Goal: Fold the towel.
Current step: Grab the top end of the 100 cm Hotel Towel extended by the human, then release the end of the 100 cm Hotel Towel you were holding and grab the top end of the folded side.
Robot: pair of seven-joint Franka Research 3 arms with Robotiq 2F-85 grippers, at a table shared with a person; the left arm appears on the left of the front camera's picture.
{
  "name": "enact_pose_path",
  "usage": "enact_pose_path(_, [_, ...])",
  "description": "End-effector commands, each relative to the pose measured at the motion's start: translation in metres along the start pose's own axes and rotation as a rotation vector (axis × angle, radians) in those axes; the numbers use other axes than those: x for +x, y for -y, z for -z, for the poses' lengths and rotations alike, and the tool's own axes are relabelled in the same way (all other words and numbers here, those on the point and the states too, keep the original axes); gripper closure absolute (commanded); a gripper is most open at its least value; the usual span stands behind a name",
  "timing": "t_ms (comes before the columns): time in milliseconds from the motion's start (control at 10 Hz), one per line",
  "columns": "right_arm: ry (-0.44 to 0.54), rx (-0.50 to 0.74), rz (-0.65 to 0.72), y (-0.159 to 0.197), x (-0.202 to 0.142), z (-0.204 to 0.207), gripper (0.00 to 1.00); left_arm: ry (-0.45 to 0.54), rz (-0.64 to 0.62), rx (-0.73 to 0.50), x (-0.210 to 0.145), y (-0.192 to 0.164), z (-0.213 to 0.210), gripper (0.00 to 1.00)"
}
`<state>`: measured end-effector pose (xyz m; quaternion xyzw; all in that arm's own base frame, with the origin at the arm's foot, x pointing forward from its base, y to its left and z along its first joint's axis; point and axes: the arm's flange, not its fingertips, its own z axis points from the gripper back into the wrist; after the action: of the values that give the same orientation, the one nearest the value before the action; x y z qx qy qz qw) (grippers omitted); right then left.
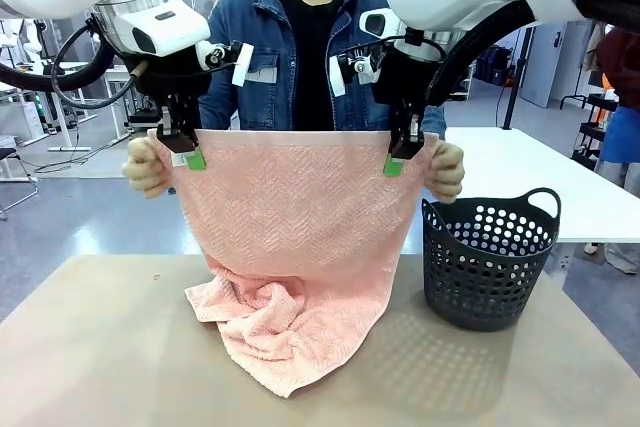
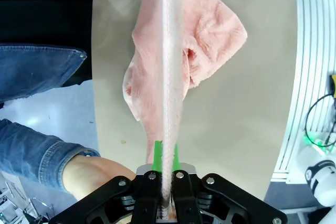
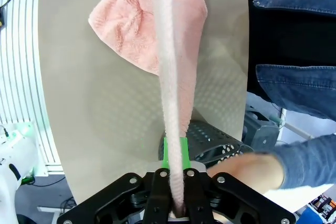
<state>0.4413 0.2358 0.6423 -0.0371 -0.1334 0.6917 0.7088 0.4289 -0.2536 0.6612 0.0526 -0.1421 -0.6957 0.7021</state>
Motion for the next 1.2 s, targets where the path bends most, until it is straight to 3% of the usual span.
enact_pose_path(0, [-0.003,-0.001,0.0,0.0003,-0.0007,-0.0006,1.0,0.001,-0.002,0.001,-0.0011,-0.0007,-0.0009,1.0])
enact_pose_path(1100, [-0.003,-0.001,0.0,0.0003,-0.0007,-0.0006,1.0,0.001,-0.002,0.001,-0.0011,-0.0007,-0.0009,1.0])
